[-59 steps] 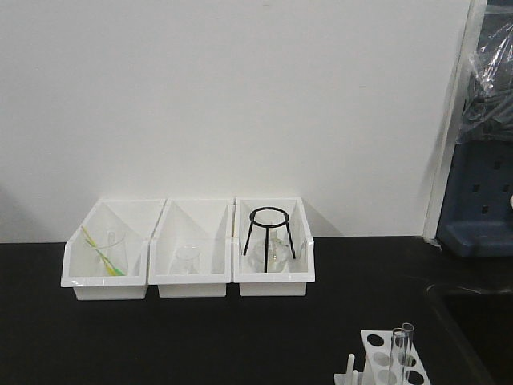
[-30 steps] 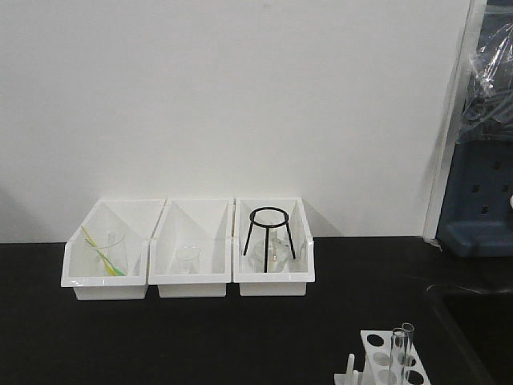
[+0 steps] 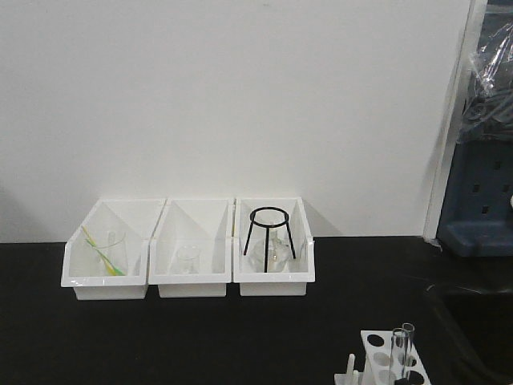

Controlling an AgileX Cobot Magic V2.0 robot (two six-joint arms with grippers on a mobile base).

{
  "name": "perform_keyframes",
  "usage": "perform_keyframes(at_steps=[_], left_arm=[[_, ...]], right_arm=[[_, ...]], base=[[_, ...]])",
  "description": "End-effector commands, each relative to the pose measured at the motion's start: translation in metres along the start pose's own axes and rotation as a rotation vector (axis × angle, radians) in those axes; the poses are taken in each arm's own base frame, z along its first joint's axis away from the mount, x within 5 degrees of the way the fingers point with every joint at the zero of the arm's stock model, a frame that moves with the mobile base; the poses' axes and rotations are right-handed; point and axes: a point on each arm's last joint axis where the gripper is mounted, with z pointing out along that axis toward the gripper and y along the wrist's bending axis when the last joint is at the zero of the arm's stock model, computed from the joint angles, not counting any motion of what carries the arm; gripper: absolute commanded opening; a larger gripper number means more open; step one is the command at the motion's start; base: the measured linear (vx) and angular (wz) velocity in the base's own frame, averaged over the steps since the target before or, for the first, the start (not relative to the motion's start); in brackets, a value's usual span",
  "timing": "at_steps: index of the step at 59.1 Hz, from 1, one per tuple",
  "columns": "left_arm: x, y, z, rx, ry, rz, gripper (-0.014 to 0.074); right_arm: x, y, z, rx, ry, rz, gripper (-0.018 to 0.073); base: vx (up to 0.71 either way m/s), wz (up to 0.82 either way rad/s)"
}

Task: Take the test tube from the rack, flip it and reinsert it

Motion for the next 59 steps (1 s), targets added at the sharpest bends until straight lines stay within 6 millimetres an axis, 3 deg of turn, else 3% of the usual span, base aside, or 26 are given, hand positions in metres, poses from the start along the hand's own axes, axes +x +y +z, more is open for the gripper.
perform_keyframes(at_steps=[1,19,39,46,59], left_arm=[[-0.007,-0.001,-0.001,0.019,-0.091,-0.004,-0.0006],[-0.007,-0.001,-0.001,0.019,-0.091,-0.004,-0.0006],[-0.007,-0.001,-0.001,0.019,-0.091,-0.004,-0.0006],[-0.007,-0.001,-0.001,0.019,-0.091,-0.004,-0.0006],[-0.007,-0.001,-0.001,0.019,-0.091,-0.004,-0.0006]], right_arm=[[-0.015,0.000,0.013,-0.013,-0.156,-0.008,0.0524],[-0.004,-0.002,0.061,-0.018,-0.110,0.000,0.0519],[0.002,-0.003,0.081,-0.016,-0.095,-0.018,0.0460],[0.002,-0.004,0.081,-0.007,-0.095,-0.021,0.0352],[0.003,-0.004,0.081,-0.006,-0.089,-0.021,0.0002]], base=[[0.00,0.00],[0.00,0.00],[0.00,0.00],[0.00,0.00],[0.00,0.00]])
